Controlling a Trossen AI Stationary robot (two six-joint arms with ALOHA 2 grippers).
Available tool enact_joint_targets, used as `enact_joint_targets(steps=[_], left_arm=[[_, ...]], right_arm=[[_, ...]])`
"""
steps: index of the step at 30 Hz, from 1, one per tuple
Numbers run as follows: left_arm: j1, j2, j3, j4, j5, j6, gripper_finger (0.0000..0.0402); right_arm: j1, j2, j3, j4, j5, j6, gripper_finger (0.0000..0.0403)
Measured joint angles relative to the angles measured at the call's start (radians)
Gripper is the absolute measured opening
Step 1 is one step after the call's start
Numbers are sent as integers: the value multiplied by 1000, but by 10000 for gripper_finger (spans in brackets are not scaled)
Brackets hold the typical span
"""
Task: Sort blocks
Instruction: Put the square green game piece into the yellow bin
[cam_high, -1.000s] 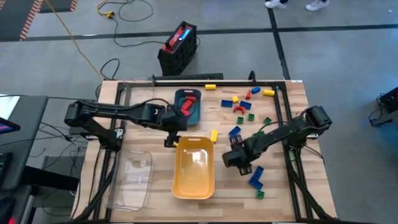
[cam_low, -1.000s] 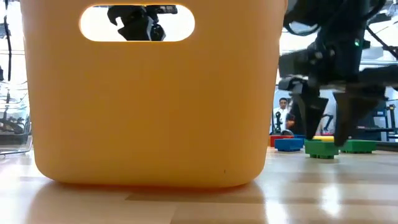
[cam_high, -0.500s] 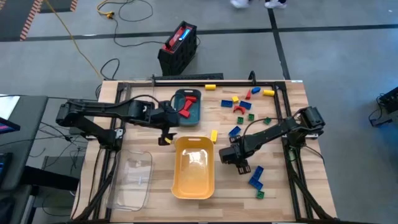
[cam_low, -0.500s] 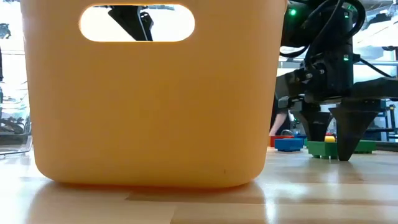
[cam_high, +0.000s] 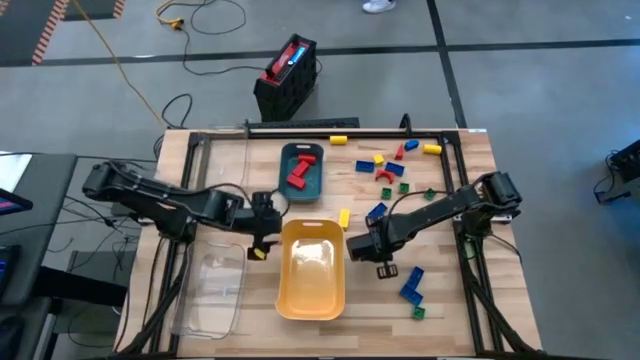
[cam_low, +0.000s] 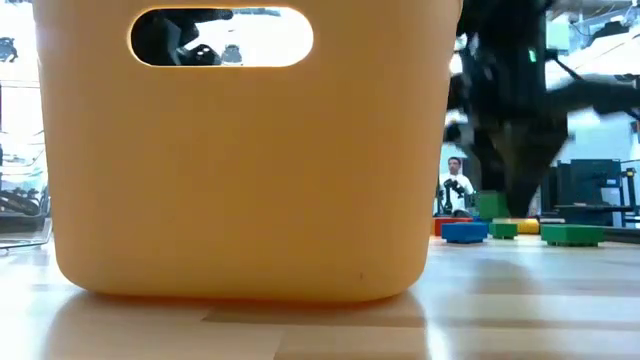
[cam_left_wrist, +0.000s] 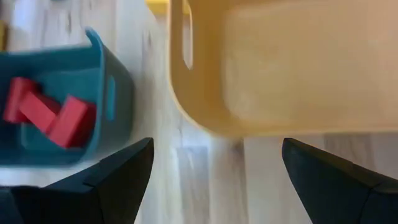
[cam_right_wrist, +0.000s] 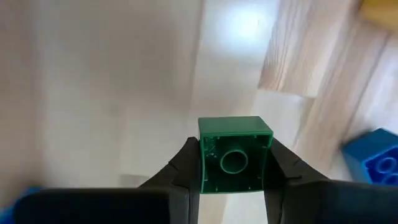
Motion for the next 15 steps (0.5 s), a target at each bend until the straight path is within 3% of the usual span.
enact_joint_targets(steps=[11, 15], left_arm=[[-196, -173, -106, 54, -195, -129, 347], [-231, -217, -159, 58, -231, -188, 347]], right_arm=[[28, -2, 410, -213, 136, 78, 110], [25, -2, 474, -169, 144, 78, 110]])
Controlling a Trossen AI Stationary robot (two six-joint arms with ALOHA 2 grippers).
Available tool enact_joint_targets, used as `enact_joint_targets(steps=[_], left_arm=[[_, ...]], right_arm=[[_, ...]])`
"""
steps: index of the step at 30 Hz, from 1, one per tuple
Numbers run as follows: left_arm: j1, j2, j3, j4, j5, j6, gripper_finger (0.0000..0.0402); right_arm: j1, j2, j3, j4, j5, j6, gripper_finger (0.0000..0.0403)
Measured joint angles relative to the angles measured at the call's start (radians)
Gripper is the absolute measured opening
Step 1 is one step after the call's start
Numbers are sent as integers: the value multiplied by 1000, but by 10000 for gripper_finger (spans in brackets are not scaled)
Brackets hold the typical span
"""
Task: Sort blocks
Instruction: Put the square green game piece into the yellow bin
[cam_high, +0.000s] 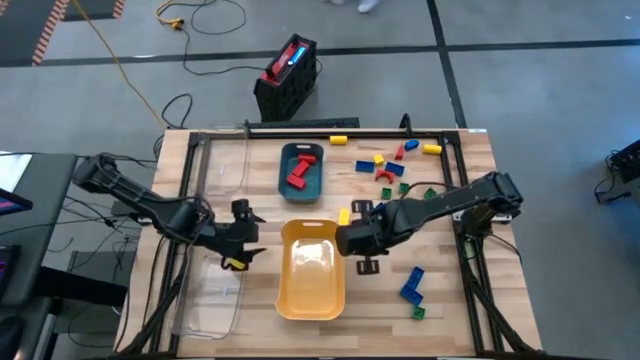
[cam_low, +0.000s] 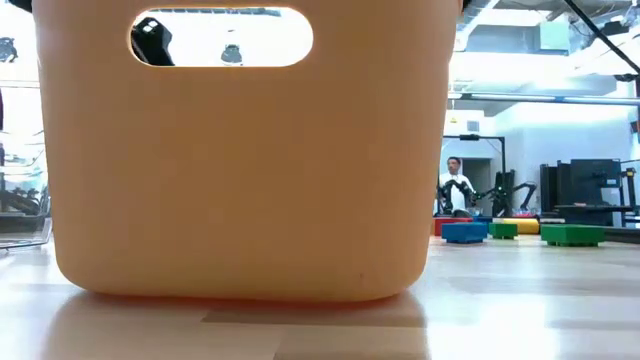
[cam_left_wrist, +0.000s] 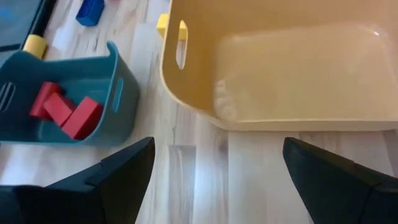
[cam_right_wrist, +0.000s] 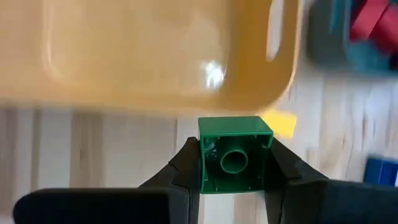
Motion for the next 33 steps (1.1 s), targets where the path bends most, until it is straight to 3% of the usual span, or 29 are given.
enact_joint_targets(steps=[8, 22, 29, 33], left_arm=[[-48, -28, -47, 16, -35, -59, 347], [-56, -28, -47, 15, -46, -70, 347], [-56, -28, -47, 10, -51, -69, 347], [-56, -28, -47, -3, -56, -69, 347]], right_arm=[[-7, 137, 97, 176, -103, -73, 110], [-43, 548, 562, -29, -158, -157, 110], [-93, 630, 618, -80, -220, -107, 110], [-110, 648, 618, -102, -225, -82, 136]])
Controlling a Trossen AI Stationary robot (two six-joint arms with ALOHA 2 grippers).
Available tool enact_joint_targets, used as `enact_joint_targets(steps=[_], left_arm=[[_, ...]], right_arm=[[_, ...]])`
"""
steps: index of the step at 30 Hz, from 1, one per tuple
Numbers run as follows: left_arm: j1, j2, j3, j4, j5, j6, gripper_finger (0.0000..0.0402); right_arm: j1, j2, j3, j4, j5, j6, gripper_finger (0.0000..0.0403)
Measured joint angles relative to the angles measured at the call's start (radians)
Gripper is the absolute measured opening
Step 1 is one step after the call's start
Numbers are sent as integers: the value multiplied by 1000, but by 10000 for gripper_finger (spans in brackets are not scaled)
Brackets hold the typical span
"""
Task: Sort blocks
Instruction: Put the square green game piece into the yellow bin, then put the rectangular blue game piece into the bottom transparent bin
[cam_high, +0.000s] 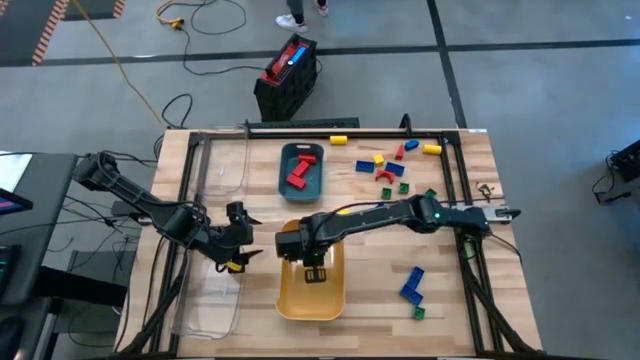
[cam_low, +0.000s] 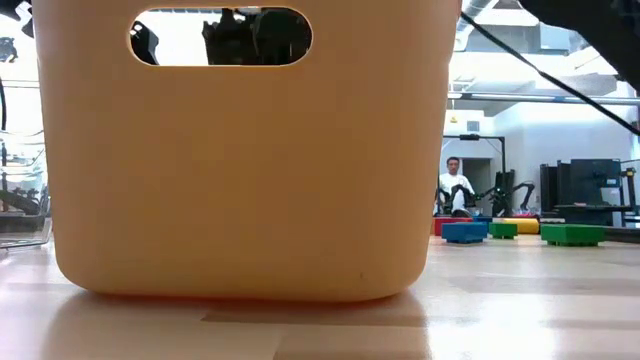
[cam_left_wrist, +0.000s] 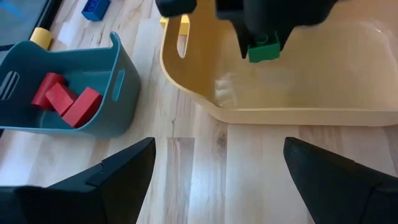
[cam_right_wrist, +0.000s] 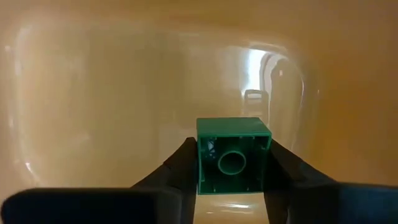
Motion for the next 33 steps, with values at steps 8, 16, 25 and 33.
enact_joint_targets(steps=[8, 16, 25, 33], left_arm=[[0, 0, 0, -13, -9, -4, 347], [0, 0, 0, -12, -9, -11, 347], [0, 0, 0, -8, -10, -11, 347], [0, 0, 0, -8, -10, -8, 347]], right_arm=[[-2, 0, -15, 6, -2, -13, 169], [-2, -2, -15, 3, -2, -24, 179], [-2, -4, -15, 3, -1, -25, 232], [2, -5, 57, -99, 107, -32, 250]])
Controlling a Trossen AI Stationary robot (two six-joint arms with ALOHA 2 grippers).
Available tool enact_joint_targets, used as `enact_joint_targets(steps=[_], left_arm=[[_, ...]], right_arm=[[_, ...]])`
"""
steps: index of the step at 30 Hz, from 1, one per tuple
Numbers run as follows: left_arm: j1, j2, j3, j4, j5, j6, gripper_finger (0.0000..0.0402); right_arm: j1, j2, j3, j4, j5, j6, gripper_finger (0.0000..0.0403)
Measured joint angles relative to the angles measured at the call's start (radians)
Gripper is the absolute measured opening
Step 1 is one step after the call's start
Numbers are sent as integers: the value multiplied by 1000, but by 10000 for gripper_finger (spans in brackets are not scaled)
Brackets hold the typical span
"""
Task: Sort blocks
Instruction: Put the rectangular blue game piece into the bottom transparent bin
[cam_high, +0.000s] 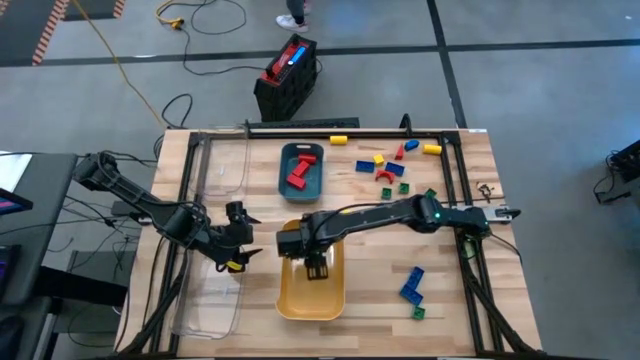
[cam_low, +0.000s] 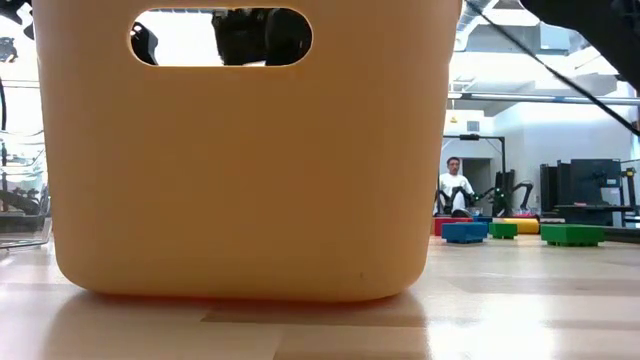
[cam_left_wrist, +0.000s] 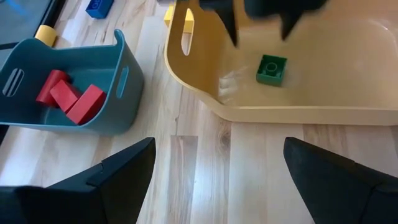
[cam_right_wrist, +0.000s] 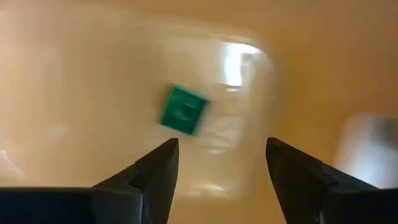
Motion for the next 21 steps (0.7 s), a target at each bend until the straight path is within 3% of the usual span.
enact_joint_targets(steps=[12, 16, 21], left_arm=[[0, 0, 1, -24, 0, -18, 347], [0, 0, 1, -25, 0, -28, 347], [0, 0, 1, -22, 0, -36, 347]], right_arm=[[48, -342, -2, -119, 250, 52, 249], [58, -411, -2, -234, 324, 96, 249], [50, -469, -66, -229, 353, 108, 249]])
